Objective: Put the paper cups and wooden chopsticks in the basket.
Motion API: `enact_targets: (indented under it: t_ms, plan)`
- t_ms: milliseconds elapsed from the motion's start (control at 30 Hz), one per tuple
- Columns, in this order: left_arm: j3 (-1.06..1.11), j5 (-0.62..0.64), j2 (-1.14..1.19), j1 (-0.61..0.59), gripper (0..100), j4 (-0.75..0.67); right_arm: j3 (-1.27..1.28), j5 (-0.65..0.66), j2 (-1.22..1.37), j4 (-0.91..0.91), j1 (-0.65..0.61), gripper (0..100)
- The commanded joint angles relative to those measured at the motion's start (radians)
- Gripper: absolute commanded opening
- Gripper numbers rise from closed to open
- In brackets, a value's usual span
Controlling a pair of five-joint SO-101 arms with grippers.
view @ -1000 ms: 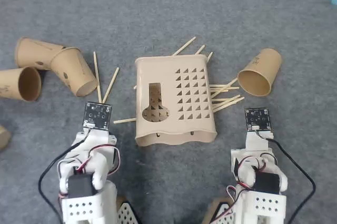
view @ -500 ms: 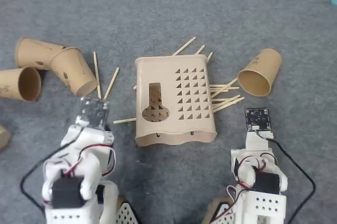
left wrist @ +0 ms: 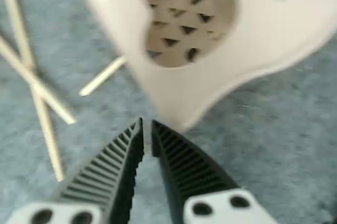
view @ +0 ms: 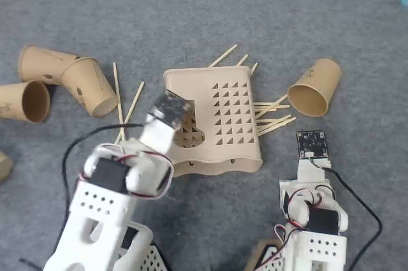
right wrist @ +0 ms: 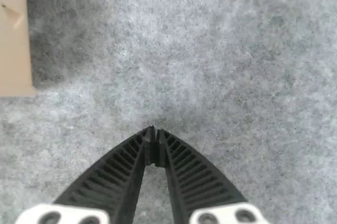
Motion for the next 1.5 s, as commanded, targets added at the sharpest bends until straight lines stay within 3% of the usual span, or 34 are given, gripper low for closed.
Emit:
enact_targets:
  t_ms: [0, 100, 233, 567, 733, 967, 1200, 1267, 1400, 1467]
  plan:
    - [0.012, 0.068, -0.133, 0.061, 13, -0.017, -0.008, 0.012, -0.016, 0.007, -0.005, 1.3]
    - [0.021, 0.08, -0.281, 0.061, 21, 0.003, -0.008, 0.012, -0.016, 0.007, -0.005, 1.3]
    - [0.073, 0.072, -0.402, 0.069, 22, -0.002, -0.008, 0.012, -0.016, 0.007, -0.005, 1.3]
    - [0.252, -0.04, -0.405, 0.074, 22, -0.077, -0.008, 0.012, -0.016, 0.007, -0.005, 1.3]
    - [0.354, -0.003, -0.411, 0.101, 22, -0.149, -0.008, 0.012, -0.016, 0.007, -0.005, 1.3]
    - [0.426, 0.195, -0.411, 0.009, 22, -0.4, -0.008, 0.012, -0.016, 0.007, -0.005, 1.3]
    - [0.561, 0.255, -0.411, -0.13, 22, -0.69, -0.008, 0.012, -0.016, 0.007, -0.005, 1.3]
    - [0.579, 0.255, -0.411, -0.13, 19, -0.723, -0.008, 0.012, -0.016, 0.007, -0.005, 1.3]
    - [0.559, 0.255, -0.413, -0.127, 0, -0.738, -0.008, 0.012, -0.016, 0.007, -0.005, 1.3]
    - [0.541, 0.256, -0.413, -0.13, 2, -0.74, -0.008, 0.012, -0.016, 0.007, -0.005, 1.3]
